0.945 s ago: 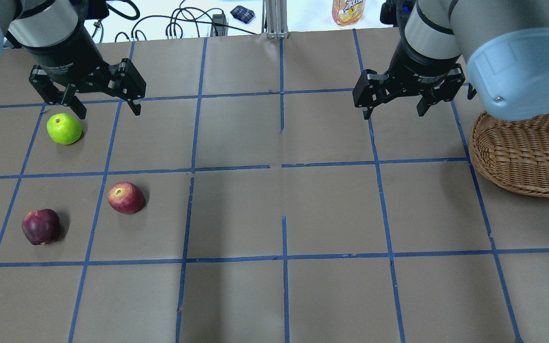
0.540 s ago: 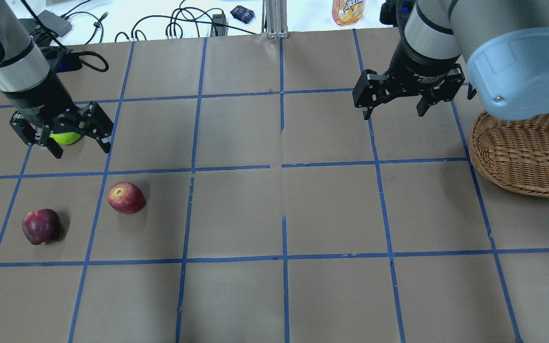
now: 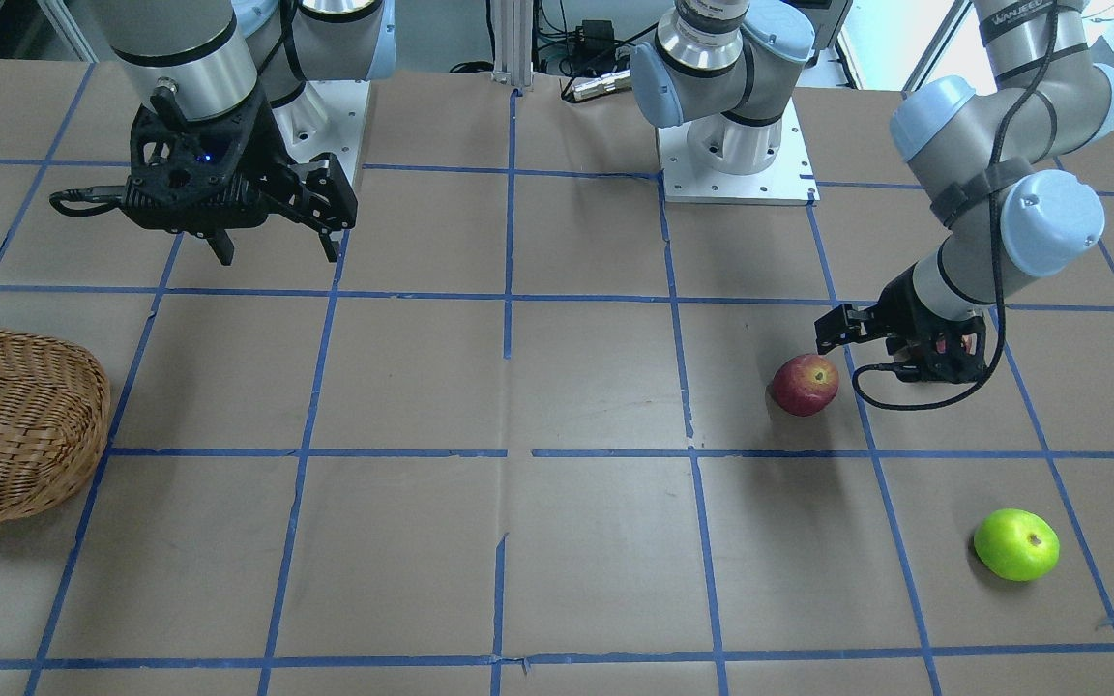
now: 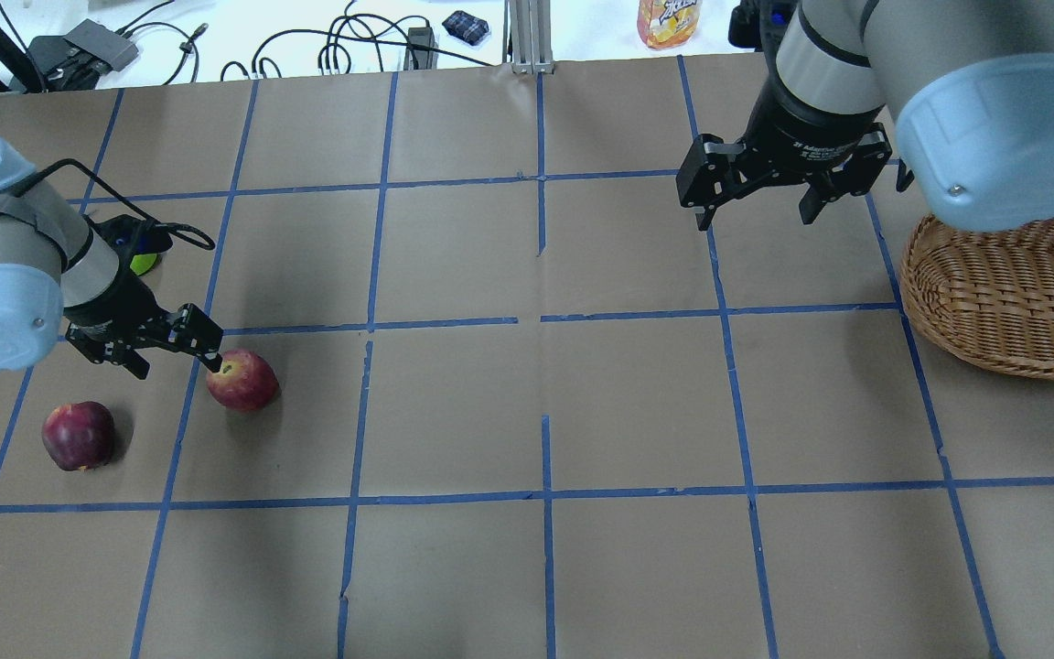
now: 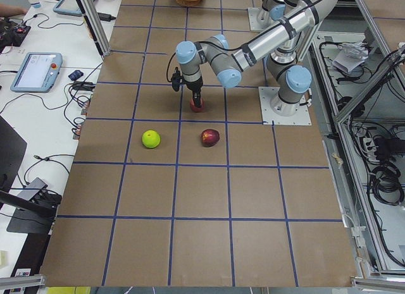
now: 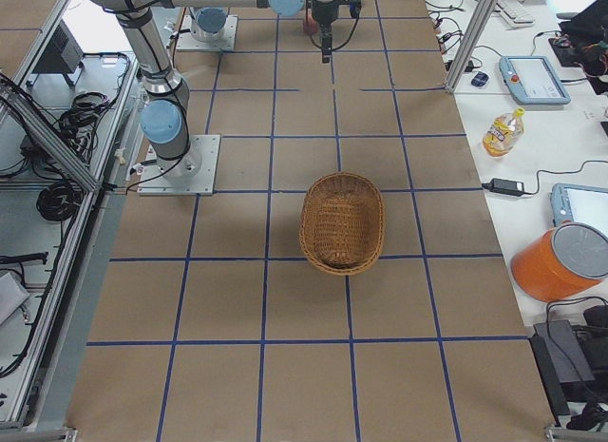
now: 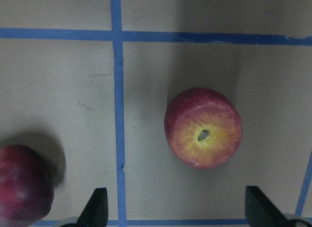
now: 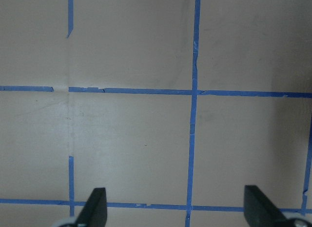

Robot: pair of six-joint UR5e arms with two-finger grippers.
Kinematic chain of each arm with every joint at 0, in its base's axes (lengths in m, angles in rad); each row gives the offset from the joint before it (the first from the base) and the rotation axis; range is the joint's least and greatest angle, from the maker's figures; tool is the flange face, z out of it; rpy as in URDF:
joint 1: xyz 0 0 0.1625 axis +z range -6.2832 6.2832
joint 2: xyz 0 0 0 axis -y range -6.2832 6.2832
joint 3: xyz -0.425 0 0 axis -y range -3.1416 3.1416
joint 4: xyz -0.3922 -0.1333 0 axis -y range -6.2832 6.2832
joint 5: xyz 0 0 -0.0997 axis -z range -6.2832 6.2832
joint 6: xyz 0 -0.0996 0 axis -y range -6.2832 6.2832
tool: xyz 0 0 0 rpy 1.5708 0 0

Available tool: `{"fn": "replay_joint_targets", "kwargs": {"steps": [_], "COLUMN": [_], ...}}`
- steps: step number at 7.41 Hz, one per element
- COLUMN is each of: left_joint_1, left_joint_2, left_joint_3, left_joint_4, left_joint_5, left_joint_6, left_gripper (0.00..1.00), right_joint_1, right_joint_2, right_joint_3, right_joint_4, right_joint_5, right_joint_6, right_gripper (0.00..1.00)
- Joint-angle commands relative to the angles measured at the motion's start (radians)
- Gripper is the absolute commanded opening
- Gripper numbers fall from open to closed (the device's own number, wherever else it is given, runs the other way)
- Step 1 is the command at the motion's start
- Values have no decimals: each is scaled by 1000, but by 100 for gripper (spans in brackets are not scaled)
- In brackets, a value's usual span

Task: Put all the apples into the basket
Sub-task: 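Close the left gripper on the red-yellow apple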

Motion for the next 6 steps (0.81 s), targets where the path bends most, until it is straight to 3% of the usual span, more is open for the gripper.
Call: {"fn": "replay_joint_targets", "kwargs": {"steps": [1, 4, 6], "left_joint_1": [4, 1, -4], "left_joint_2": [-42, -79, -108], "left_joint_3": [-25, -25, -49], "left_joint_4": [31, 43, 116], "left_joint_5": [-68, -115, -116], "left_joint_6": [-2, 5, 1], "left_gripper": [100, 100, 100], "right_joint_1": [0, 2, 0], "right_joint_2": [-1, -1, 2], "right_joint_3": [0, 0, 0], "right_joint_4": [-1, 0, -3], "right_joint_5": [0, -3, 2], "right_joint_6": [0, 0, 0], "right_gripper": [100, 100, 100]}}
